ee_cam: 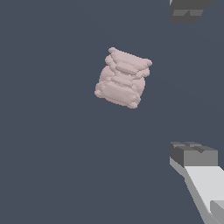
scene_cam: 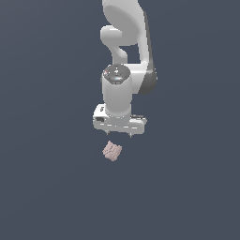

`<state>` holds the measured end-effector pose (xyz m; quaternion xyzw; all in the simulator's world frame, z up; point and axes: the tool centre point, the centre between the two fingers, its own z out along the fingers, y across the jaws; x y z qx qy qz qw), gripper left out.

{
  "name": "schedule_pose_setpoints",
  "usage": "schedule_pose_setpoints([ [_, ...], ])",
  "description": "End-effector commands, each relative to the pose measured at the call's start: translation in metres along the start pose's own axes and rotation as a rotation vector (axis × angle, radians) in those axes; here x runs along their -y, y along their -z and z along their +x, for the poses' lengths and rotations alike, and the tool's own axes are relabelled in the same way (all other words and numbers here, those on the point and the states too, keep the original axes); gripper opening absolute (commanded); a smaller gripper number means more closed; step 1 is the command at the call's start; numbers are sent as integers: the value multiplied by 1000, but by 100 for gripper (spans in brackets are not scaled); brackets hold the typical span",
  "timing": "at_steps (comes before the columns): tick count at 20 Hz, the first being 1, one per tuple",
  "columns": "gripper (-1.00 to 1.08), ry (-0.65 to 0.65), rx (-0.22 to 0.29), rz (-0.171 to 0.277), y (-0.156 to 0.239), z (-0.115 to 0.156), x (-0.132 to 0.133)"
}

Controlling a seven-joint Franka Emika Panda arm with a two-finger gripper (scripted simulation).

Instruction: Pick up the object and move it to a goal position.

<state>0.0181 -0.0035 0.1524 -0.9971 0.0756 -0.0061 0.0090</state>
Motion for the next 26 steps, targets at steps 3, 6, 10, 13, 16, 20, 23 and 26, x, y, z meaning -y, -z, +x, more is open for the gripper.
schedule_pose_setpoints([
  [3,100,-120,4,-5,-21,12,-11],
  [6,100,-192,6,-9,-34,18,-17],
  [10,100,-264,7,-15,-47,24,-24],
  [13,100,-300,8,-18,-54,27,-28],
  [16,100,-322,8,-20,-59,29,-30],
  [20,100,-325,8,-20,-59,29,-31],
  [23,100,-325,8,-20,-63,29,-30],
  [26,100,-326,8,-20,-74,29,-31],
])
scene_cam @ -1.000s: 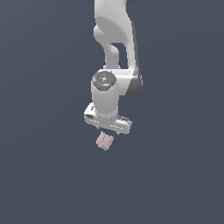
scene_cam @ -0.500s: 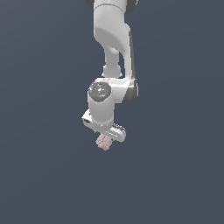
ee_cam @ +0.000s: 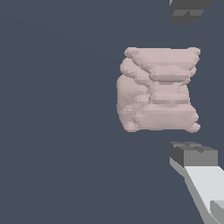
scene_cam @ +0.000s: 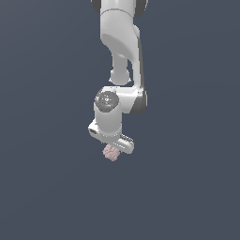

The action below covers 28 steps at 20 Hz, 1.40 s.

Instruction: Pick up the object and move it to a goal position.

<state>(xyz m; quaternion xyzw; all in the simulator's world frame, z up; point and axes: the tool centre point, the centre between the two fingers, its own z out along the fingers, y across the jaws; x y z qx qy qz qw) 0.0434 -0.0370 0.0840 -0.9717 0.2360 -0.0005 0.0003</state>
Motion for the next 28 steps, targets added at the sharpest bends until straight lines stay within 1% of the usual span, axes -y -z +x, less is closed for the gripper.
schedule_pose_setpoints([
  [1,100,-1,1,-1,-11,-1,-1],
  [6,100,-4,1,-1,-37,-1,-1],
  [11,100,-4,1,-1,-42,0,0],
  [12,-100,-4,1,-1,-42,0,0],
  [23,-100,-3,0,1,-39,0,1],
  [28,-100,-3,0,1,-28,-2,12],
])
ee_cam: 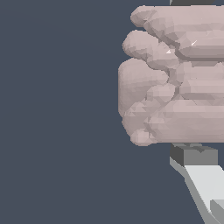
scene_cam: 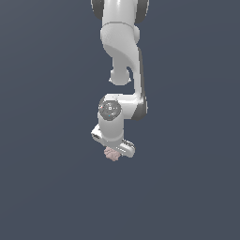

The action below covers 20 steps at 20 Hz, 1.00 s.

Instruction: Pick up the object and move it to a goal position.

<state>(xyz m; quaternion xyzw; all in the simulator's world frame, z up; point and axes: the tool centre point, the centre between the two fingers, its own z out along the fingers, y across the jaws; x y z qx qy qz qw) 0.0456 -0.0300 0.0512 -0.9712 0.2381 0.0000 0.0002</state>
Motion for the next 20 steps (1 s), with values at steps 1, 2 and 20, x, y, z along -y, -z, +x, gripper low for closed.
schedule_pose_setpoints([
  [1,-100,1,-1,1,9,-2,9],
  [2,-100,1,-1,1,14,-2,14],
  [20,-100,0,-1,-1,144,-24,146],
])
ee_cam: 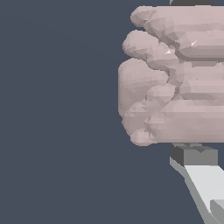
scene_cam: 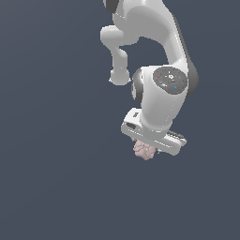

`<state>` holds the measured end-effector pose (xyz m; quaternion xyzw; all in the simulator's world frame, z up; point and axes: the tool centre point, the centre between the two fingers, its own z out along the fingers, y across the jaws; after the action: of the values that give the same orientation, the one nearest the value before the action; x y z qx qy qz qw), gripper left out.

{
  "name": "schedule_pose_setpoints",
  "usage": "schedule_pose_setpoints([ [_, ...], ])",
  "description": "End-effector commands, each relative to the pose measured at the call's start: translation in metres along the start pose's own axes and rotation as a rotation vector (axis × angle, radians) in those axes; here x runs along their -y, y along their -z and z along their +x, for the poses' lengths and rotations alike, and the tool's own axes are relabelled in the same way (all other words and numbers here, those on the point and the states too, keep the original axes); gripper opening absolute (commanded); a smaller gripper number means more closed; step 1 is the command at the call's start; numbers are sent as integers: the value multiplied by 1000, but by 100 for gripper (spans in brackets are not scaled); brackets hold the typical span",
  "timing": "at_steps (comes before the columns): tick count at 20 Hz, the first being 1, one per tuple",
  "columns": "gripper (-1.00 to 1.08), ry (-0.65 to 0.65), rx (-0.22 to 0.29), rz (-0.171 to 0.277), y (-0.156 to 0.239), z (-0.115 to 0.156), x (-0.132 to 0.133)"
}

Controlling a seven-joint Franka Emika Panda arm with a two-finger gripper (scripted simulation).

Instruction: Pick up the object and move it to a goal position.

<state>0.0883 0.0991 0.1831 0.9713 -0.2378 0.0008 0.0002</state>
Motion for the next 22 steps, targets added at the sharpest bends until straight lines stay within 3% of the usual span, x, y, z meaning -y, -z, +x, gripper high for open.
schedule_pose_setpoints([
  [1,-100,-1,0,-1,19,-3,19],
  [10,-100,-1,1,0,63,-8,66],
  [22,-100,-1,1,0,83,-8,87],
])
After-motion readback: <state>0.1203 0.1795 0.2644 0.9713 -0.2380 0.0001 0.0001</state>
